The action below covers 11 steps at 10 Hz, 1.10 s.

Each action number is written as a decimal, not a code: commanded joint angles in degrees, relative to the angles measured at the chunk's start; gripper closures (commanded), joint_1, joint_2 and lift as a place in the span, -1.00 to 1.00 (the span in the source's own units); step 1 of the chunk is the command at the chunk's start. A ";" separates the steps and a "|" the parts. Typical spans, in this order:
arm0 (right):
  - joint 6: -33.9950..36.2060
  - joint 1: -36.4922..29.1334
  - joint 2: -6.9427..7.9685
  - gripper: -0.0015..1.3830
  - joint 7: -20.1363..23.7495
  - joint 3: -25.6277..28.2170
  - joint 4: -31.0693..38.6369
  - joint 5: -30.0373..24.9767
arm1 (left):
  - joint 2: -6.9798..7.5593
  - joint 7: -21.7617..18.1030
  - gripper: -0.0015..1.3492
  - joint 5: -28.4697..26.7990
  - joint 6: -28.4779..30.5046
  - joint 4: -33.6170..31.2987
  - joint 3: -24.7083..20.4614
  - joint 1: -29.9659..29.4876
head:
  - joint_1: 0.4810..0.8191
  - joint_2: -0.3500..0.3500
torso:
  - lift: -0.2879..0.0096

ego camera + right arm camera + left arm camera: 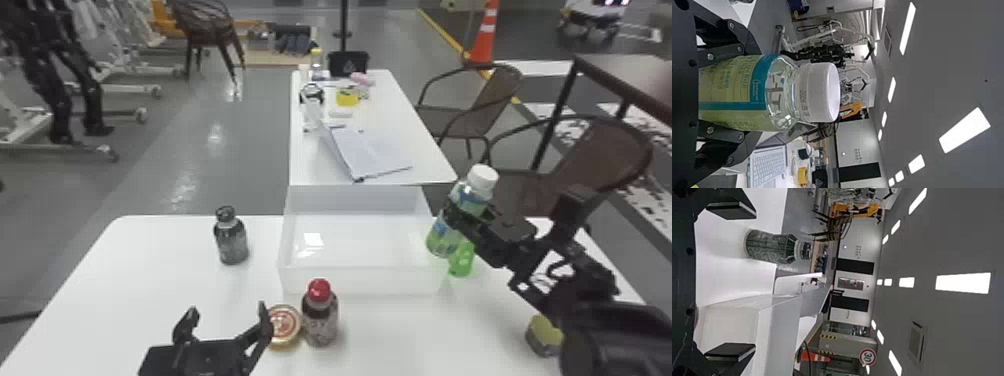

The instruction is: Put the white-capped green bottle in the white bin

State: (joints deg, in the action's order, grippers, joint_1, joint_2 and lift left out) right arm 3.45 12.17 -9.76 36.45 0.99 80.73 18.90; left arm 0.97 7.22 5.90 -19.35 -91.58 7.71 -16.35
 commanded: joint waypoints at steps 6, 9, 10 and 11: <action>-9.25 14.11 -1.05 0.19 3.81 -9.34 -21.75 0.97 | 0.26 -0.01 -0.82 1.05 -0.69 0.00 0.02 0.00 | -0.60 0.00 | 0.26; -11.98 20.79 -1.40 0.06 4.86 -15.05 -32.56 3.60 | 0.88 -0.19 -0.82 1.40 -1.83 0.88 0.28 0.70 | -0.60 0.00 | 0.26; -12.77 22.37 -1.22 0.05 5.21 -16.46 -34.32 3.87 | 0.97 -0.36 -0.82 1.66 -2.27 1.32 0.46 1.14 | -0.60 0.00 | 0.26; -13.12 23.25 -1.13 0.04 5.12 -17.51 -34.94 4.13 | 0.97 -0.54 -0.82 1.75 -2.45 1.58 0.64 1.41 | -0.60 0.00 | 0.26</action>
State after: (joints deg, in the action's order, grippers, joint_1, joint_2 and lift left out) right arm -9.34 34.75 -10.96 41.62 -15.85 46.34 22.88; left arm 1.92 6.70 7.56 -21.63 -90.18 8.23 -15.14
